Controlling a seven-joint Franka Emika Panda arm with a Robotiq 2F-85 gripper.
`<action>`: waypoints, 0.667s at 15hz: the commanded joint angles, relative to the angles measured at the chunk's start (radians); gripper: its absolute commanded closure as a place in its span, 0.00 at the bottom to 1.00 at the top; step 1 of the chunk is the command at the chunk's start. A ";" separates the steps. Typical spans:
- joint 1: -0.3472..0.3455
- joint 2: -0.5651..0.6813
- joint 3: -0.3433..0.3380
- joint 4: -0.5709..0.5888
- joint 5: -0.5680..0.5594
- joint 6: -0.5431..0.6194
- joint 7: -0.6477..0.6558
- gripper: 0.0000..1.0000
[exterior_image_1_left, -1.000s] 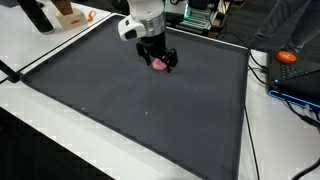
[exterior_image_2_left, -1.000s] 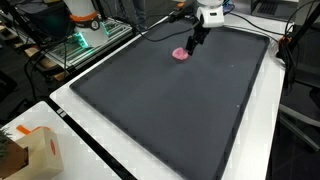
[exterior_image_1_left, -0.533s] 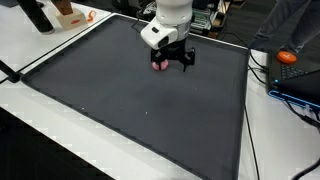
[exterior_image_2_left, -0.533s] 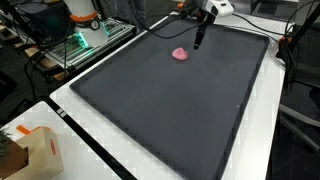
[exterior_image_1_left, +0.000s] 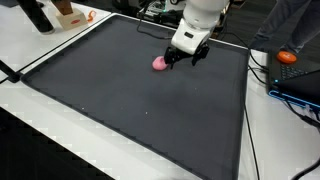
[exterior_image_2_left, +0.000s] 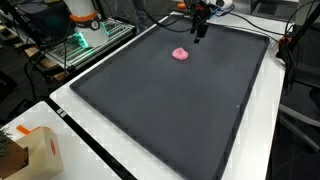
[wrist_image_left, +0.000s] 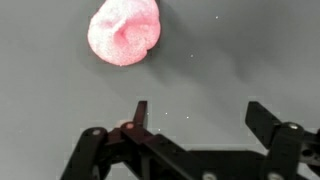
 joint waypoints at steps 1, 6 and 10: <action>0.021 0.001 0.020 0.004 -0.091 -0.071 -0.083 0.00; 0.051 0.000 0.037 -0.006 -0.216 -0.156 -0.189 0.00; 0.080 -0.002 0.045 -0.027 -0.341 -0.210 -0.244 0.00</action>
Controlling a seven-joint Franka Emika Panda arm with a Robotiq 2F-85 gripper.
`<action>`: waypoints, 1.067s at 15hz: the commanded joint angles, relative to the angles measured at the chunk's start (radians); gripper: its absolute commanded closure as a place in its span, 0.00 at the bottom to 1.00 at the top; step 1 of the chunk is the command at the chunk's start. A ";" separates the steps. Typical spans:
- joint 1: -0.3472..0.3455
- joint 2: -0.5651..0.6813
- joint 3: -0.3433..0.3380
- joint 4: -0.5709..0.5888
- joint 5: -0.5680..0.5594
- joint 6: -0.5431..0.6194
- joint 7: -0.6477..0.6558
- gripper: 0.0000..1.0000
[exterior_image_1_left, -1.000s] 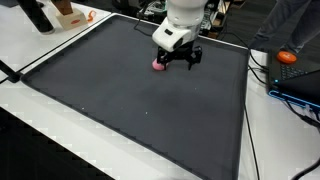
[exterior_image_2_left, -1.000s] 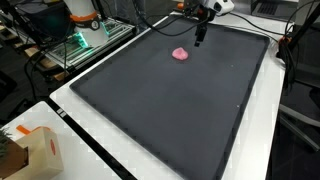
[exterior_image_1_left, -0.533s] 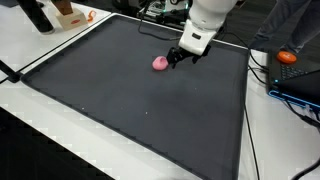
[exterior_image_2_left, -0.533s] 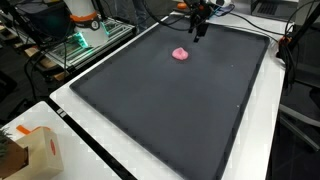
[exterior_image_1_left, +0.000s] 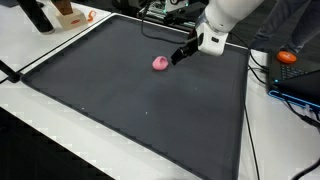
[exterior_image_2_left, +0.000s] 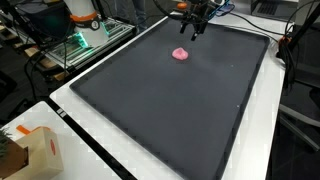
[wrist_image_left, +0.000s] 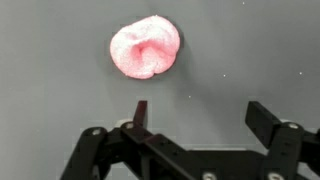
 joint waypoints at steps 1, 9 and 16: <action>0.025 -0.003 0.013 -0.034 -0.119 -0.042 -0.053 0.00; 0.038 -0.002 0.056 -0.091 -0.203 -0.125 -0.086 0.00; 0.029 0.001 0.074 -0.095 -0.197 -0.119 -0.102 0.00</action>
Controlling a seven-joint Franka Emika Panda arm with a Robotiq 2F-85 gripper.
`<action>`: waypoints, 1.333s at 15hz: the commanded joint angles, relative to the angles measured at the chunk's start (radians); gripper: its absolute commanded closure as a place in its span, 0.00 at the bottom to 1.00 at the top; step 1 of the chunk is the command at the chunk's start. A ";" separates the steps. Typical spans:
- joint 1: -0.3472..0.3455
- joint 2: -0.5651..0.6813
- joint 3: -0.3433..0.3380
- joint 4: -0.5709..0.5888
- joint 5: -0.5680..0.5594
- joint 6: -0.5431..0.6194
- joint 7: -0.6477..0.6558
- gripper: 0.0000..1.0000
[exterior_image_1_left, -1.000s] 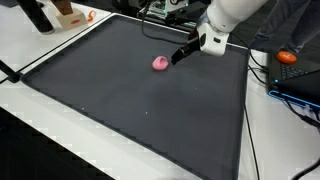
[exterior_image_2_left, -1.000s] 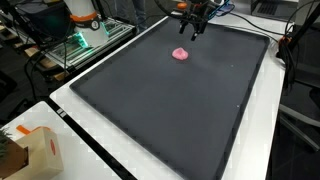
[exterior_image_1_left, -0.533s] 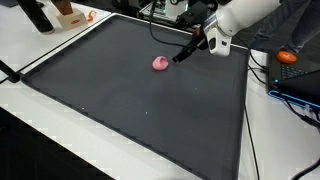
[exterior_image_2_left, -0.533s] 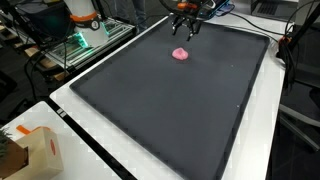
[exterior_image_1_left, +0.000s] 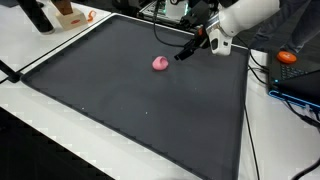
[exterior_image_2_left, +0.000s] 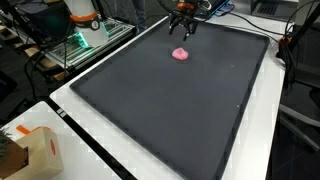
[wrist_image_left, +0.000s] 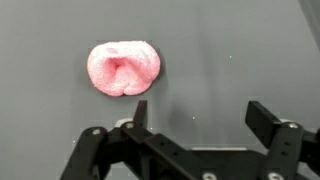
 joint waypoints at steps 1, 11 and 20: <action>-0.014 0.000 0.017 -0.010 -0.017 0.006 -0.012 0.00; -0.043 0.032 0.003 0.054 0.001 0.031 0.002 0.00; -0.100 0.094 -0.030 0.173 0.152 0.079 0.120 0.00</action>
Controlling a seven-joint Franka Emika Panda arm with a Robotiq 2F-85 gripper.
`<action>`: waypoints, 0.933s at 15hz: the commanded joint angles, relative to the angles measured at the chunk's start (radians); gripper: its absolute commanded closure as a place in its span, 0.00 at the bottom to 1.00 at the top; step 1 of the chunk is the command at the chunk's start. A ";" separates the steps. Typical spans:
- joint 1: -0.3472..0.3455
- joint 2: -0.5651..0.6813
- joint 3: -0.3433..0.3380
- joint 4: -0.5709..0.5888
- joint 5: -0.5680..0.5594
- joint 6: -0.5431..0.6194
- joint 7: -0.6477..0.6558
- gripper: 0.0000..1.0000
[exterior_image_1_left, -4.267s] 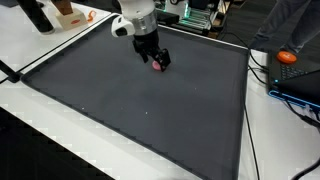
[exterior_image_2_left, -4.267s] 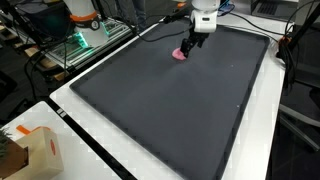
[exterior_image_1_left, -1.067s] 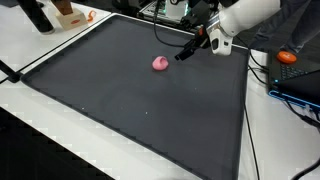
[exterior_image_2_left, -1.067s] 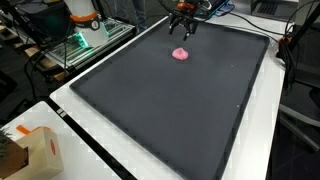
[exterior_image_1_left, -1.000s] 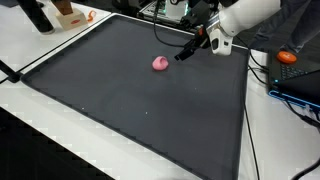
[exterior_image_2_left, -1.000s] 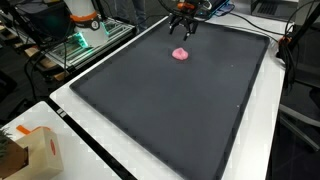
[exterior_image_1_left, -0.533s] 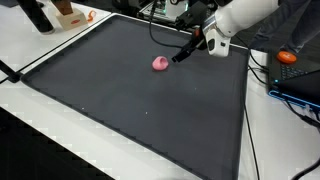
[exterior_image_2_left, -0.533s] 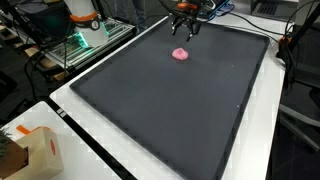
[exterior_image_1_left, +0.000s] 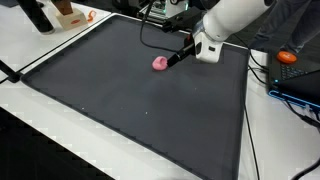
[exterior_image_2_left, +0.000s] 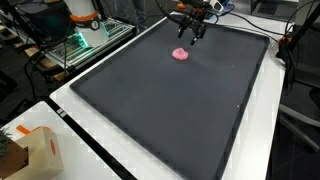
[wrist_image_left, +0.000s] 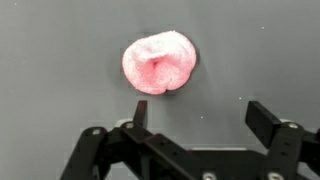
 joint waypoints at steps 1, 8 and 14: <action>-0.026 0.037 -0.022 0.061 0.099 0.037 0.074 0.00; -0.084 0.047 -0.081 0.107 0.255 0.100 0.220 0.00; -0.158 0.021 -0.127 0.094 0.398 0.121 0.324 0.00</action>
